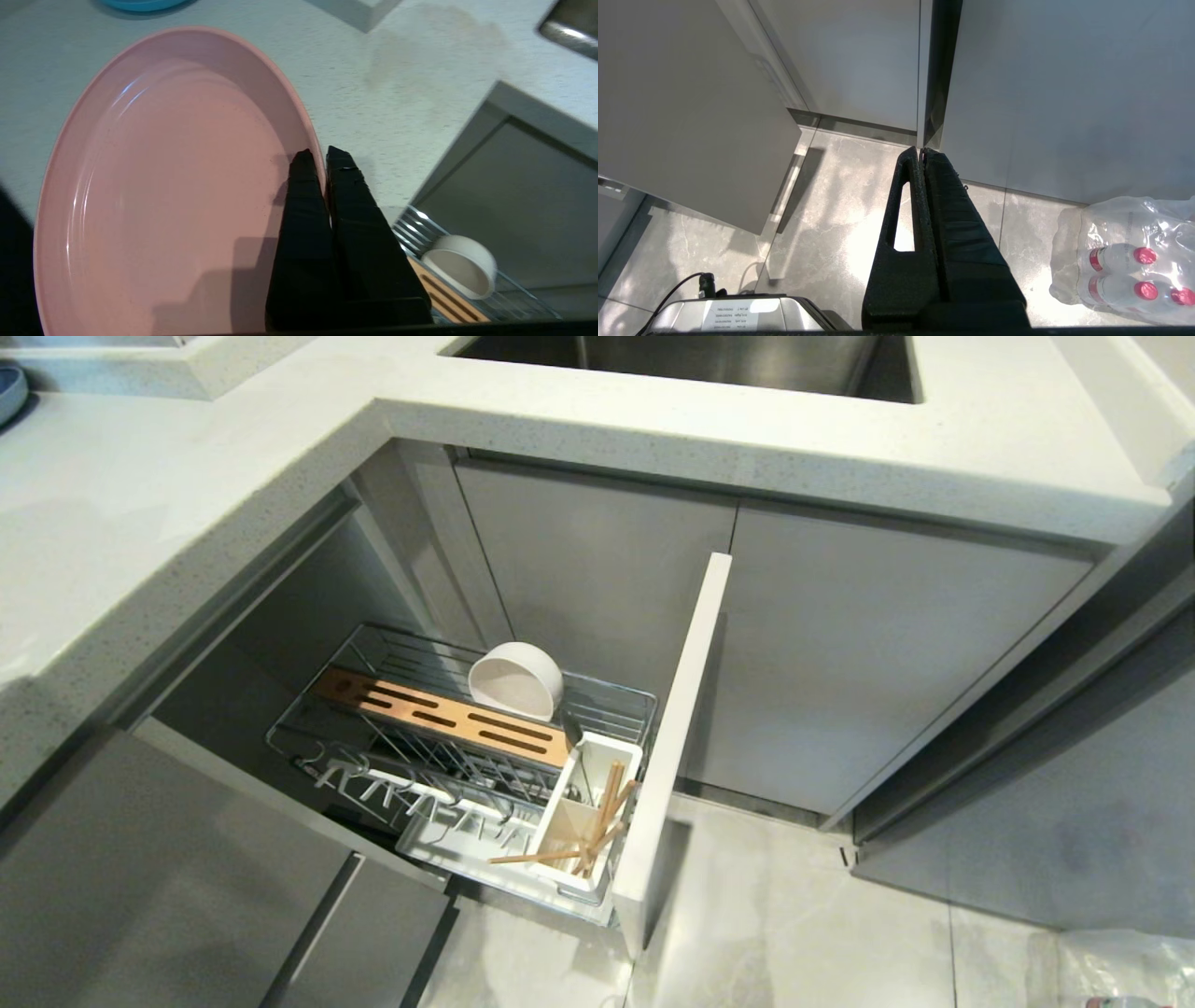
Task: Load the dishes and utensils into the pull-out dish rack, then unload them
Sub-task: Pick up the plate and place it in the cupboard
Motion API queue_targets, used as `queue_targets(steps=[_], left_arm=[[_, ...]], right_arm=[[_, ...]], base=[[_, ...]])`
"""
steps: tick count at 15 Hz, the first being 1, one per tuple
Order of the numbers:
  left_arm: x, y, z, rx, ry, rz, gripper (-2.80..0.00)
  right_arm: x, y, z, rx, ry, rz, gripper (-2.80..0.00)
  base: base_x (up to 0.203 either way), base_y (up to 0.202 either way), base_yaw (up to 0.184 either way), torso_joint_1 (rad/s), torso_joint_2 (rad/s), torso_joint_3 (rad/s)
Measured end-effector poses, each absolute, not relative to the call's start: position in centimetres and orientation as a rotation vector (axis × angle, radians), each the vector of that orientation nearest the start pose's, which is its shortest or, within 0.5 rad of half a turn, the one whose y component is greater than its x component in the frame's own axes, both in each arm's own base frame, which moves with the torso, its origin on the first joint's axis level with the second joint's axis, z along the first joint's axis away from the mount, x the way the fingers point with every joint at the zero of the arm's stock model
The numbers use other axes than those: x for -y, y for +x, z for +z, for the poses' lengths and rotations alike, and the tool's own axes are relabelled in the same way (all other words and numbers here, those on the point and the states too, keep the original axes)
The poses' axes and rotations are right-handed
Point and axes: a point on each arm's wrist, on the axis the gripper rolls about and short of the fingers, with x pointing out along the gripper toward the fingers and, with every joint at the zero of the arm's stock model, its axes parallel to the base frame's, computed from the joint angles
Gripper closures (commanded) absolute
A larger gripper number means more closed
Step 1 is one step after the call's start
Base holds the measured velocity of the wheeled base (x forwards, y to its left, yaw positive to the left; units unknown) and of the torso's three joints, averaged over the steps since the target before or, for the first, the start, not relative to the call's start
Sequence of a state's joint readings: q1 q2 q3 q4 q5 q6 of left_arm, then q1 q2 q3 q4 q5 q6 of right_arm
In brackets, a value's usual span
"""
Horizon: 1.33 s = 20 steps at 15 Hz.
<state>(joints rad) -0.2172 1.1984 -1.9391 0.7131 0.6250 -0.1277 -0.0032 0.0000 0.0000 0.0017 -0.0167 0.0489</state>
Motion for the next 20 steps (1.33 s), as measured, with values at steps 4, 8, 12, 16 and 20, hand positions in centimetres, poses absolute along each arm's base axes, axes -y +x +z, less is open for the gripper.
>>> queue_targets(steps=[4, 8, 12, 16, 20], left_arm=[[1.3, 6.6, 47.2, 0.193, -0.272, 0.172, 0.0], [3.5, 7.0, 49.4, 0.339, -0.523, -0.123, 0.0], [7.3, 7.1, 50.0, 0.313, -0.782, -0.37, 0.0], [14.4, 9.0, 47.6, 0.195, -0.948, -0.346, 0.0], [19.3, 12.3, 42.2, 0.139, -0.925, -0.23, 0.0]], right_arm=[[0.0, -2.3, 7.5, -0.001, 0.049, -0.02, 0.0], [0.0, -2.3, 7.5, -0.001, 0.049, -0.02, 0.0], [0.0, -2.3, 7.5, -0.001, 0.049, -0.02, 0.0], [0.0, -2.3, 7.5, -0.001, 0.049, -0.02, 0.0], [0.0, -2.3, 7.5, -0.001, 0.049, -0.02, 0.0]], base=[[0.0, 0.0, 0.0, 0.0, 0.0, 0.0], [0.0, 0.0, 0.0, 0.0, 0.0, 0.0], [0.0, 0.0, 0.0, 0.0, 0.0, 0.0], [0.0, 0.0, 0.0, 0.0, 0.0, 0.0], [0.0, 0.0, 0.0, 0.0, 0.0, 0.0]])
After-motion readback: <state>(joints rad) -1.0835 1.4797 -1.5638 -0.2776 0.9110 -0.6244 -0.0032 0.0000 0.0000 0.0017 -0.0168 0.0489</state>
